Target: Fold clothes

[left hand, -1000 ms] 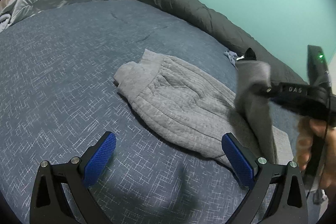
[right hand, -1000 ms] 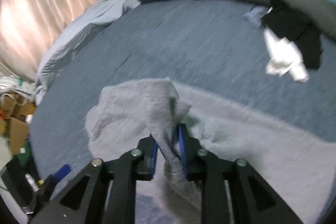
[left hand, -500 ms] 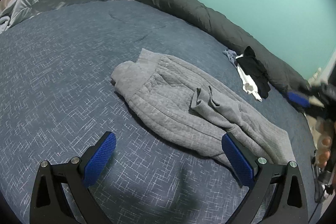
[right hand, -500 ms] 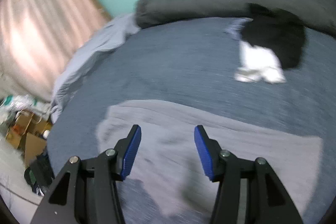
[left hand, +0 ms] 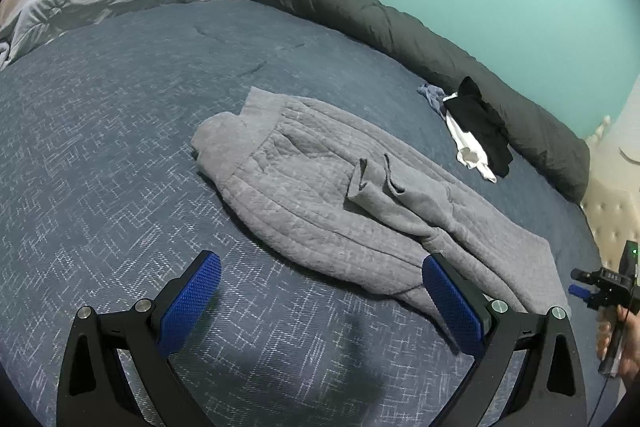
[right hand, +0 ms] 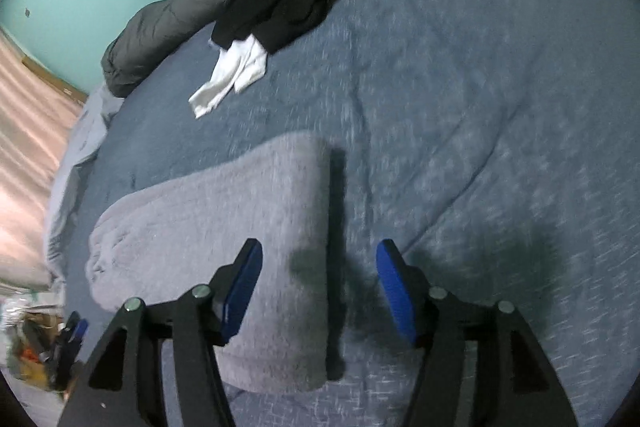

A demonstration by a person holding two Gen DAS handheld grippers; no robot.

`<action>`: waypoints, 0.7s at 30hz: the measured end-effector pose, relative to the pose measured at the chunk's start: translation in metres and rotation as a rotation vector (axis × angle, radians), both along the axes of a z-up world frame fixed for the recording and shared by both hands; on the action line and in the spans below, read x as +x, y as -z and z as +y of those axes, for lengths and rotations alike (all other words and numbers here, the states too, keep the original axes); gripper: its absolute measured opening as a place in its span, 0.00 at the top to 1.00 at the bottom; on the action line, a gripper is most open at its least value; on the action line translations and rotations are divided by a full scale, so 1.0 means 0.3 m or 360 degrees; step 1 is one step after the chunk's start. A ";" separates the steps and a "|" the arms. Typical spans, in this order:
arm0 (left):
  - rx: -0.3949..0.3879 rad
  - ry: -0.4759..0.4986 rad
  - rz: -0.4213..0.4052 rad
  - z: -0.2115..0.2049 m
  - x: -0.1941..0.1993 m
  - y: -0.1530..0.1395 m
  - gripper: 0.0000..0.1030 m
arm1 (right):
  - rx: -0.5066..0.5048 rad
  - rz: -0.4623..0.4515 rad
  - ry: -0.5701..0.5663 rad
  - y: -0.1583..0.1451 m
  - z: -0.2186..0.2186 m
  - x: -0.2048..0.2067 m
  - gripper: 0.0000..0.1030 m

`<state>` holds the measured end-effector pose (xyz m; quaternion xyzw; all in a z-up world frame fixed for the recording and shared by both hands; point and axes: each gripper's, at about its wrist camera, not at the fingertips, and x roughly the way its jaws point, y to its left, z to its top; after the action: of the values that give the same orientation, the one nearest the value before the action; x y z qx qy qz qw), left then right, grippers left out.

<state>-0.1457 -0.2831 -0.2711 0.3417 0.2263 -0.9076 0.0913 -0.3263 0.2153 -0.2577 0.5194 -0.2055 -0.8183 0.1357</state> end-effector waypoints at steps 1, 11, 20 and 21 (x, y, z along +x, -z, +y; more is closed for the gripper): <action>-0.0006 0.0007 -0.0003 0.008 -0.003 0.000 0.00 | -0.0040 -0.0012 -0.0007 0.013 0.001 -0.005 0.41; -0.0027 0.0042 -0.0019 0.036 -0.020 0.009 0.00 | -0.0155 -0.0062 -0.0105 0.109 -0.066 -0.059 0.39; -0.0032 0.0038 -0.0010 0.031 -0.018 0.006 0.00 | -0.0066 0.0018 -0.0168 0.110 -0.145 -0.057 0.74; -0.0037 0.0040 -0.0010 0.032 -0.019 0.005 0.00 | -0.0061 0.0040 -0.0178 0.097 -0.151 -0.051 0.82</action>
<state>-0.1514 -0.2735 -0.2726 0.3463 0.2113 -0.9101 0.0846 -0.3416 0.1700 -0.2870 0.5171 -0.1901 -0.8118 0.1935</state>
